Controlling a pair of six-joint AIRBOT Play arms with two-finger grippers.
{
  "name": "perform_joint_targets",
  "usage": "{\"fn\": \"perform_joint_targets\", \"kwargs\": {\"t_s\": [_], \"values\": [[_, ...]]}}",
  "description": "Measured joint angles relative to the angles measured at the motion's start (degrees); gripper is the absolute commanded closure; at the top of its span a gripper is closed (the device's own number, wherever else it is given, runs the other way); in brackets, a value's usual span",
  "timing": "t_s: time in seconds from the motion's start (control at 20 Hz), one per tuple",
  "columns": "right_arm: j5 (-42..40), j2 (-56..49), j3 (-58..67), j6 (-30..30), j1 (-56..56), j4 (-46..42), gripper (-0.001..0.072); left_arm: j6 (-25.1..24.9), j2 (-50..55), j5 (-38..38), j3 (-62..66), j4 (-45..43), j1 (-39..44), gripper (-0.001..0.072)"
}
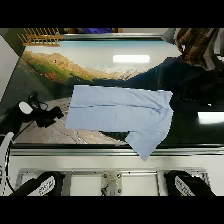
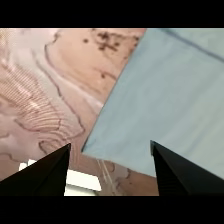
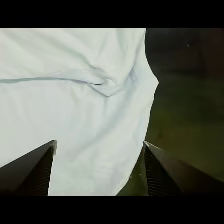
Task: Fold the clothes and pants, and hang the long-sleeved shirts on hangers.
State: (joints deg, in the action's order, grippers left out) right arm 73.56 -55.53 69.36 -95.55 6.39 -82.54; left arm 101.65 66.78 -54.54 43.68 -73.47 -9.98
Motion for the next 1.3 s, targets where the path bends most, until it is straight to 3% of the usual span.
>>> {"fn": "perform_joint_targets", "kwargs": {"t_s": [0.25,0.5,0.55,0.7,0.75,1.0,1.3], "values": [[-0.13,3.93,-1.42,-0.26,-0.02,1.88,0.0124,4.44,-2.99,6.91,-11.78,7.06,0.61,0.0183],[-0.2,4.68,-1.68,-0.42,-0.02,3.23,0.0124,6.36,0.57,12.79,-13.03,11.5,4.7,0.0184],[-0.17,4.74,-1.73,-0.42,-0.02,3.34,0.0124,7.02,1.57,13.64,-12.46,11.82,5.51,0.0233],[-0.09,4.81,-1.75,-0.44,-0.02,3.65,0.0125,8.59,4.61,16.39,-10.12,11.89,7.32,0.0661],[-0.02,4.81,-1.75,-0.44,-0.02,3.67,0.0124,8.96,5.44,17.18,-9.29,11.72,7.69,0.0699],[1.7,5.66,-5.03,-0.24,3.28,3.41,0.0124,7.98,3.19,17.55,-7.63,11.43,7.78,0.0699],[1.4,9.7,-28.2,2.64,15.12,4.63,0.0118,3.04,-9.44,14.4,-16.48,11.43,7.56,0.0699]]}}
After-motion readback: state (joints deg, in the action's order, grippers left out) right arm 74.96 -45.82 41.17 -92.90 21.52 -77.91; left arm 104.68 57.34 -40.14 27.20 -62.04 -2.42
